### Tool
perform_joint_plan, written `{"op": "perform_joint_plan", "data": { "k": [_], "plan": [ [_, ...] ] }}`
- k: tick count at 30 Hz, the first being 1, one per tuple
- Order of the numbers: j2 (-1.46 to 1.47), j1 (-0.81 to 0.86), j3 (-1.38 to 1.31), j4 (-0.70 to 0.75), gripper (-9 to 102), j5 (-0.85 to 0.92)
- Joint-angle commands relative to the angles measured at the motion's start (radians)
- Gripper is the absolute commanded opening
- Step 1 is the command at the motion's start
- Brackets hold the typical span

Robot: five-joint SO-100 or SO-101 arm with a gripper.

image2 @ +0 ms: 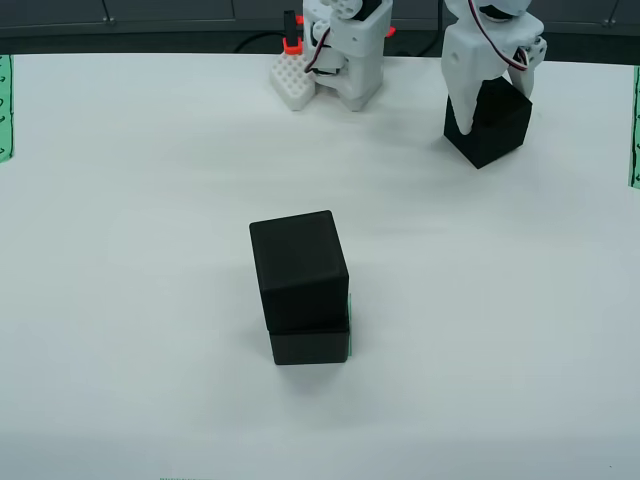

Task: Stack 3 Blocks on the chosen place.

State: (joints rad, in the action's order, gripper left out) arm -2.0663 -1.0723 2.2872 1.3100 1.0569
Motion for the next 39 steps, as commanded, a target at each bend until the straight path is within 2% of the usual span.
{"op": "perform_joint_plan", "data": {
  "k": [1, 10, 24, 39],
  "plan": [
    [-0.098, 0.080, -0.034, -0.012, 18, 0.049],
    [-0.307, 0.377, -0.051, -0.133, 18, 0.204],
    [-0.529, 0.509, -0.081, -0.201, 20, 0.333],
    [-0.755, 0.792, -0.020, -0.331, 21, 0.552]
  ]
}}
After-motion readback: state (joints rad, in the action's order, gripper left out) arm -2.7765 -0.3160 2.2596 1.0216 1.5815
